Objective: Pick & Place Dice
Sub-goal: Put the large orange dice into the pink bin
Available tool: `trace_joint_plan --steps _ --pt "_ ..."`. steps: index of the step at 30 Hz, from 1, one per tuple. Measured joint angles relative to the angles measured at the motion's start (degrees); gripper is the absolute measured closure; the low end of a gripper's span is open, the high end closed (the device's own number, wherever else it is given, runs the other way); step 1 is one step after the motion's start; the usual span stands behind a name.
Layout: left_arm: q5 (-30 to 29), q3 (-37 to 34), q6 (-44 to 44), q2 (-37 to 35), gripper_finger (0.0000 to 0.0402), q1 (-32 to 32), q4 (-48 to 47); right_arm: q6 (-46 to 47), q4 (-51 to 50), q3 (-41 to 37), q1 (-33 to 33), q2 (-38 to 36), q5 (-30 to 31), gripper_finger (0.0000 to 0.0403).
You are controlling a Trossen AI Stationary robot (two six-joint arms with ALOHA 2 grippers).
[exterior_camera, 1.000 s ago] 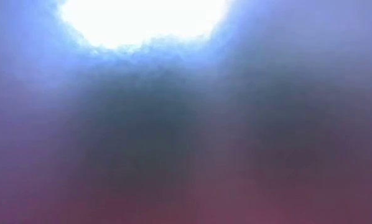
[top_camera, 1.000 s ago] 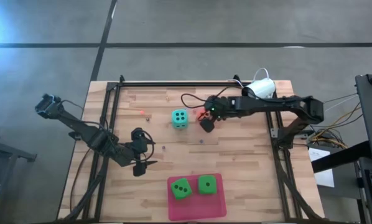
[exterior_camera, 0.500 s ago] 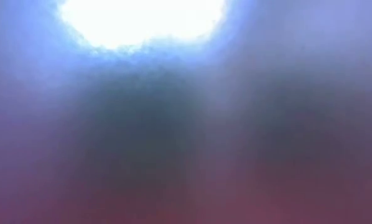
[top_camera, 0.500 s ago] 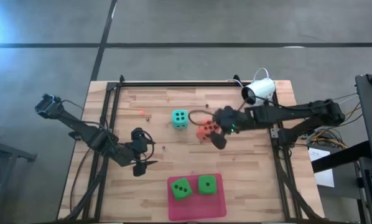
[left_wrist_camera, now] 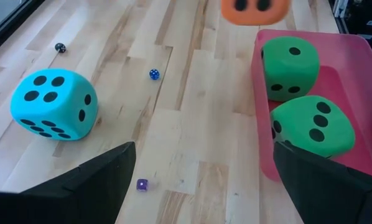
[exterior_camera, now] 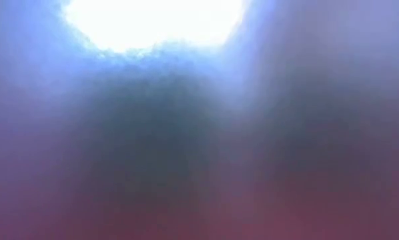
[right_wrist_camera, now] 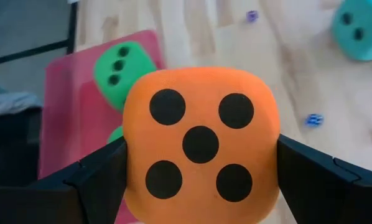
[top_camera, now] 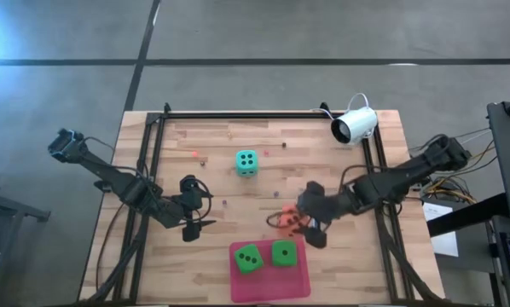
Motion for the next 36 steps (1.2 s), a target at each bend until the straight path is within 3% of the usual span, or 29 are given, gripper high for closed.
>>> trace_joint_plan --steps 14,36 --pt "-0.02 0.00 -0.02 0.00 0.0019 0.00 0.10 3.02 2.50 1.48 4.99 7.56 -0.45 0.0062" --pt "-0.02 0.00 -0.04 0.00 0.0019 0.00 0.07 1.40 -13.15 21.39 8.21 21.97 -1.09 0.0061"
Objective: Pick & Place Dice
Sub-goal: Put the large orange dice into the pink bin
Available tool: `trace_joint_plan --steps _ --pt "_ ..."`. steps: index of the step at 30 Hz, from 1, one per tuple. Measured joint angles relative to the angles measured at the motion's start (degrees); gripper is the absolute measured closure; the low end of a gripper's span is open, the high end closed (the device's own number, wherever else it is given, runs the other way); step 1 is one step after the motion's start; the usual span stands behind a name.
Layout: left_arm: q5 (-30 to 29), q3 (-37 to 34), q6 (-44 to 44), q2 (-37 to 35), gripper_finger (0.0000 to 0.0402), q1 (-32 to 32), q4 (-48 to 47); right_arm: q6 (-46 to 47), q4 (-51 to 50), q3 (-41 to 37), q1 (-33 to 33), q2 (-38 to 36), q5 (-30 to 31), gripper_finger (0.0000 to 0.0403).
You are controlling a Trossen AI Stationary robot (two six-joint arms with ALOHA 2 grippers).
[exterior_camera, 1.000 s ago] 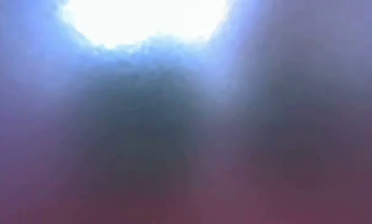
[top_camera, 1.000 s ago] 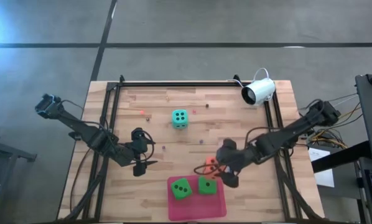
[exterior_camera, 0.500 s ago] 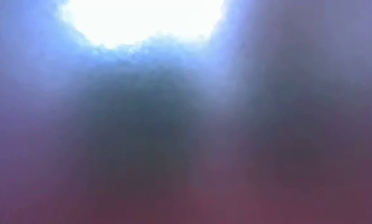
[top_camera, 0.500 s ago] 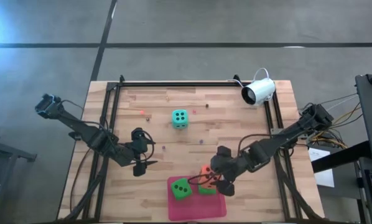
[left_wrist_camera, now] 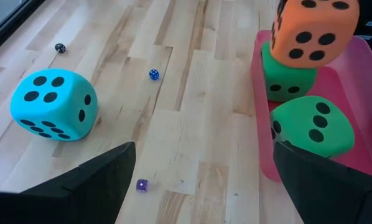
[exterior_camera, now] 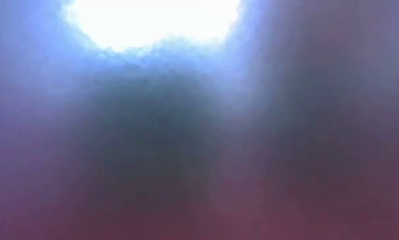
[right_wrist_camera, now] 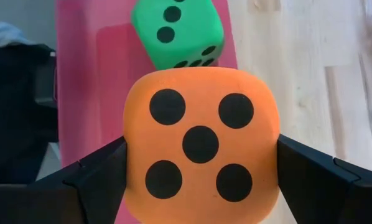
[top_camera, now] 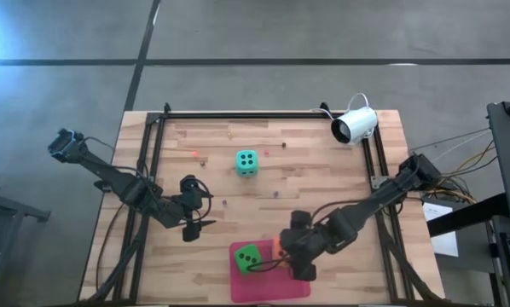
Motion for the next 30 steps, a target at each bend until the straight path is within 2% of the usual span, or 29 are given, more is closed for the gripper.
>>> trace_joint_plan --steps 11,30 --pt "0.00 0.00 0.00 0.00 0.0015 -0.04 0.00 -2.51 -1.28 2.04 0.15 1.15 0.95 0.0039" --pt "0.00 0.00 0.00 0.00 0.0014 -0.04 0.00 -3.58 -0.92 2.00 0.11 1.39 1.15 0.0037"
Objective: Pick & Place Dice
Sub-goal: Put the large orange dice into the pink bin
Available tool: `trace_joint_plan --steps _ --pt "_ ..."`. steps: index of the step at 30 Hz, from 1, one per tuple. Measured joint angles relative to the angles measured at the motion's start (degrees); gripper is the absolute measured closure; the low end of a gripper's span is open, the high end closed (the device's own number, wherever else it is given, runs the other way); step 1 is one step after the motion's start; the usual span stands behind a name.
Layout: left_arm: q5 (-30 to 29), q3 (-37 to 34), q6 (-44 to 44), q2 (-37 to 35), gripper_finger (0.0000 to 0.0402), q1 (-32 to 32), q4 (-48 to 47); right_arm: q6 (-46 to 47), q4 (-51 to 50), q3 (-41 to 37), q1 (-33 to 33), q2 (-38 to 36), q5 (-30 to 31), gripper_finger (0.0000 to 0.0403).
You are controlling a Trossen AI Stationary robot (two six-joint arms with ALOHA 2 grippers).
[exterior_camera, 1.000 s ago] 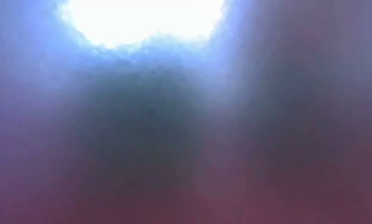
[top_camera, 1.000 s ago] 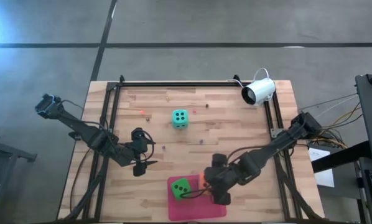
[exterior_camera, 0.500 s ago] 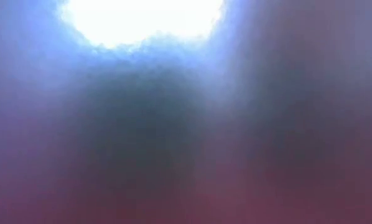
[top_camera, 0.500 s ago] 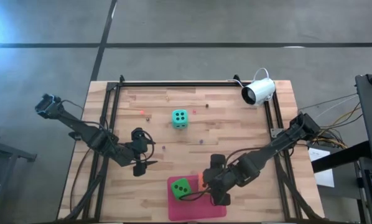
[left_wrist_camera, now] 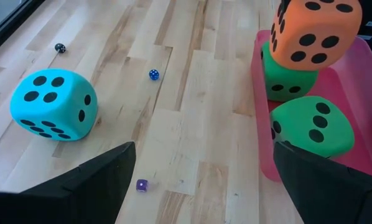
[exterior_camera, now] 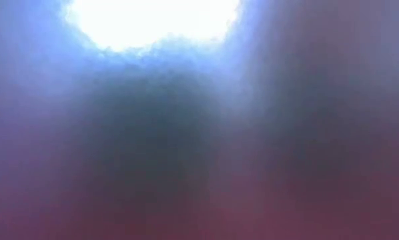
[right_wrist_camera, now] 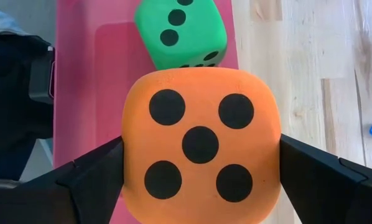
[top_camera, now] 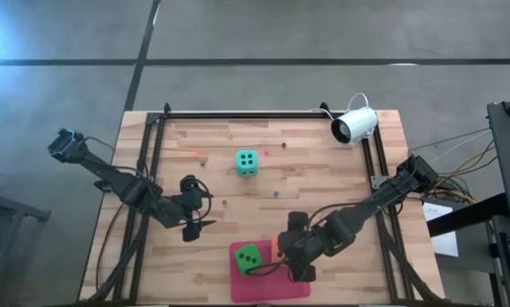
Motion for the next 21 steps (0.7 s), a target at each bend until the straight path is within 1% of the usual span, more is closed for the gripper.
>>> trace_joint_plan --steps 11,17,21 --pt "0.00 0.00 -0.02 0.00 0.0019 0.07 0.02 -1.55 0.23 0.00 -0.02 -0.02 -0.27 0.0037" --pt "0.00 0.00 0.00 0.00 0.0016 0.07 0.04 -1.75 0.54 -0.02 -0.07 -0.11 -4.62 0.0041" --pt "0.00 0.00 -0.01 0.00 0.0020 0.05 0.12 -1.74 0.65 -0.02 -0.02 -0.11 -4.39 0.0052"
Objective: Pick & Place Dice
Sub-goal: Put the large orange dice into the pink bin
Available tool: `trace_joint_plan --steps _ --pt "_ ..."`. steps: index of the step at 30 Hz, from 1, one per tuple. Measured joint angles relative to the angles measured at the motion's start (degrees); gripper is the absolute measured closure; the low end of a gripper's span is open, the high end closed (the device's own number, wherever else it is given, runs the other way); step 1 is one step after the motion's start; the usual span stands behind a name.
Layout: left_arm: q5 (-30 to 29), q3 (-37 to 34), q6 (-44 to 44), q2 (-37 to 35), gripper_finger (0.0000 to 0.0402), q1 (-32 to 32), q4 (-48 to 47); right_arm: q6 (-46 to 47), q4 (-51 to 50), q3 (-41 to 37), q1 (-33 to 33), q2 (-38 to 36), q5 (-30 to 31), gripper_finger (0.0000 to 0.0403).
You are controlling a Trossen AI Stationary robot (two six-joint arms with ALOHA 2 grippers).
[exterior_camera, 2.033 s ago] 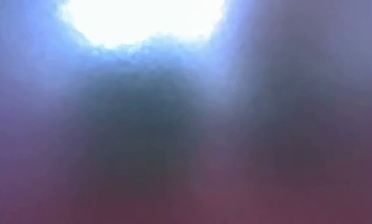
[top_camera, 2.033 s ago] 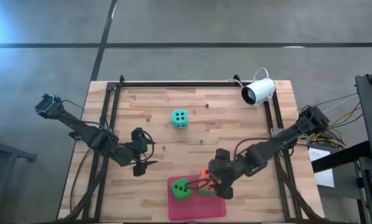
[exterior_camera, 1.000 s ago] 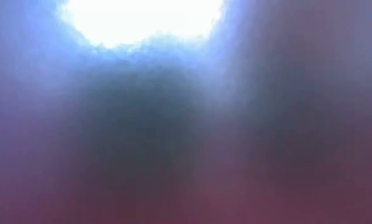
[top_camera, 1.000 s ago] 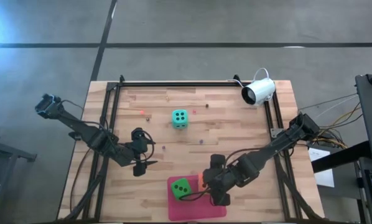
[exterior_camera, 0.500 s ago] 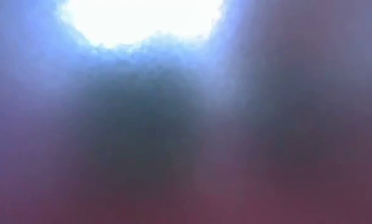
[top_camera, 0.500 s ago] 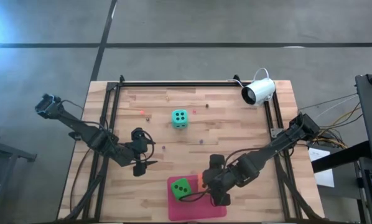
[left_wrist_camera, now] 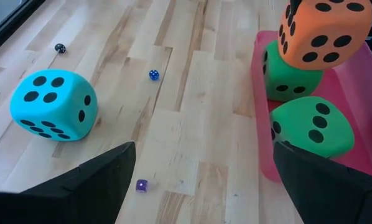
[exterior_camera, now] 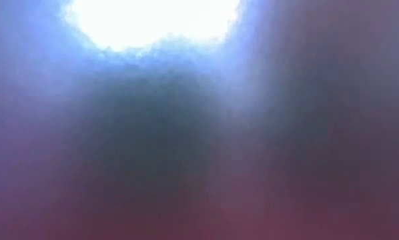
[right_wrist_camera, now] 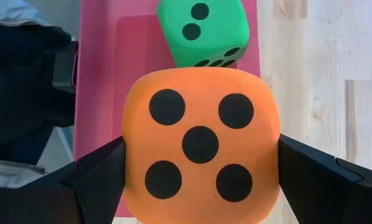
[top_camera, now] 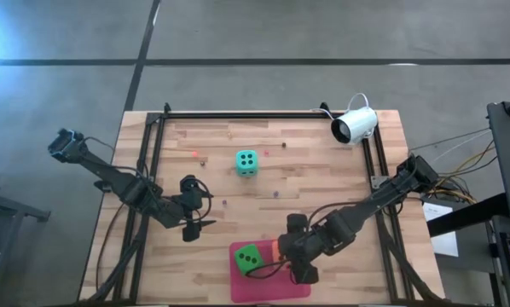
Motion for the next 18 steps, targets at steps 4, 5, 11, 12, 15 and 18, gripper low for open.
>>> trace_joint_plan --steps 4,5,11,12,15,18 --pt "0.00 0.00 -0.01 0.00 0.0019 -0.01 0.41 -0.29 -0.15 -0.02 0.02 0.00 5.07 0.0045" --pt "0.00 0.00 -0.01 0.00 0.0018 -0.01 0.55 -0.75 -0.15 -0.02 0.01 0.00 5.66 0.0040" --pt "0.00 0.00 0.03 0.00 0.0016 -0.01 0.69 -1.01 -0.15 -0.02 0.02 0.00 5.86 0.0025" --pt "0.00 0.00 0.04 0.00 0.0017 -0.01 0.69 -0.97 -0.16 -0.02 0.02 0.00 5.86 0.0025" --pt "0.00 0.00 0.07 0.00 0.0020 -0.01 0.69 -0.98 -0.17 -0.02 0.02 0.00 5.84 0.0024" --pt "0.00 0.00 2.19 0.00 0.0020 -0.01 0.71 -1.01 -0.17 -0.02 0.02 0.00 5.86 0.0024"
